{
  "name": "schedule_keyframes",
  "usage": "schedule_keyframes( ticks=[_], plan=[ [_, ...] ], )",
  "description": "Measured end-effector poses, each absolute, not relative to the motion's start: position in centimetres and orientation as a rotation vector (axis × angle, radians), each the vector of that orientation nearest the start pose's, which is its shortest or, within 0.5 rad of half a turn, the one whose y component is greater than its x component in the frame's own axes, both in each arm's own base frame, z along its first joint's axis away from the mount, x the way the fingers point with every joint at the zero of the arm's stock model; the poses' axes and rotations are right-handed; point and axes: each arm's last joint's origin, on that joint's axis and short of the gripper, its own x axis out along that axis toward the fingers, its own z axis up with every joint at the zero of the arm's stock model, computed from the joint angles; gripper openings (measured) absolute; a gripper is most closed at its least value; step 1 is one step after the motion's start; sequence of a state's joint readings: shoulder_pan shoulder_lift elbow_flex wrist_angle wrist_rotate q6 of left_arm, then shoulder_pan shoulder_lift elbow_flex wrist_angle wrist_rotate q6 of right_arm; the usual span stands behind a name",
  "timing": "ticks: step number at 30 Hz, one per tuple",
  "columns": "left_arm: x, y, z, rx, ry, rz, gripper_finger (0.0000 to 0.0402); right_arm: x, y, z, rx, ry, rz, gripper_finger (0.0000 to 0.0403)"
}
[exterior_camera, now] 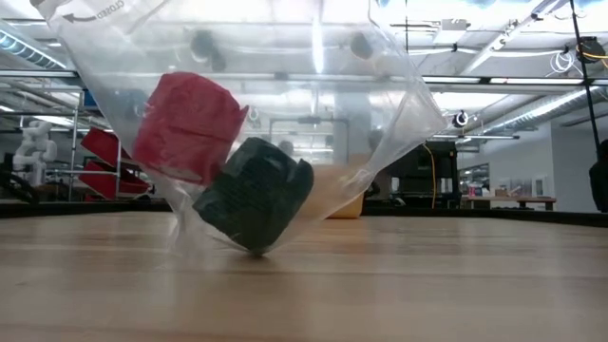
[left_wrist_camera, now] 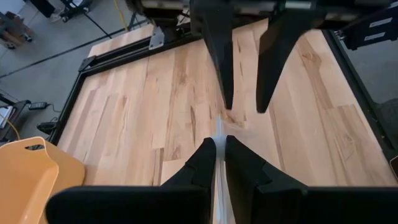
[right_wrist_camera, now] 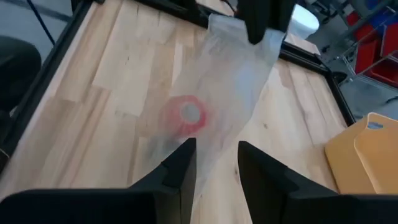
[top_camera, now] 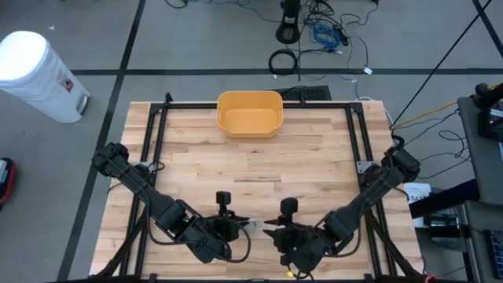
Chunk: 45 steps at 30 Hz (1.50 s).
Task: Roll bandage
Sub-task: Close the transparent zip bag
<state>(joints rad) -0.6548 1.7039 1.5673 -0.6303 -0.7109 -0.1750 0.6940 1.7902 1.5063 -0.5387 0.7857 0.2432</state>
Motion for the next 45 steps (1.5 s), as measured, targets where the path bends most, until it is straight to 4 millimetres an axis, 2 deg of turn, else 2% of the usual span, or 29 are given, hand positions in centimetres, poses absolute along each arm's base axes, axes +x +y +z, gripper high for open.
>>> schedule_keyframes(
  ticks=[8, 13, 17, 23, 27, 33, 45],
  plan=[
    [30.4, -21.3, 33.0, 0.322, 0.582, 0.096, 0.0028, 33.0, 21.7, 28.5, -0.308, 0.611, -0.111, 0.0105],
    [30.4, -21.3, 33.0, 0.344, 0.583, 0.089, 0.0028, 32.9, 21.1, 29.4, -0.329, 0.595, -0.092, 0.0105],
    [30.4, -21.3, 33.0, 0.336, 0.583, 0.091, 0.0028, 33.0, 20.6, 30.0, -0.272, 0.596, -0.063, 0.0106],
    [30.6, -20.9, 33.0, 0.311, 0.583, 0.108, 0.0028, 33.6, 19.8, 28.6, -0.216, 0.68, -0.081, 0.0129],
    [30.8, -20.7, 33.0, 0.308, 0.585, 0.116, 0.0028, 34.2, 19.2, 28.7, -0.18, 0.669, -0.071, 0.0153],
    [30.7, -20.8, 32.9, 0.278, 0.597, 0.095, 0.0028, 34.8, 19.3, 29.3, -0.208, 0.611, -0.029, 0.0175],
    [30.8, -20.7, 32.7, 0.257, 0.635, 0.033, 0.0028, 35.1, 19.2, 29.5, -0.187, 0.594, 0.021, 0.017]
  ],
)
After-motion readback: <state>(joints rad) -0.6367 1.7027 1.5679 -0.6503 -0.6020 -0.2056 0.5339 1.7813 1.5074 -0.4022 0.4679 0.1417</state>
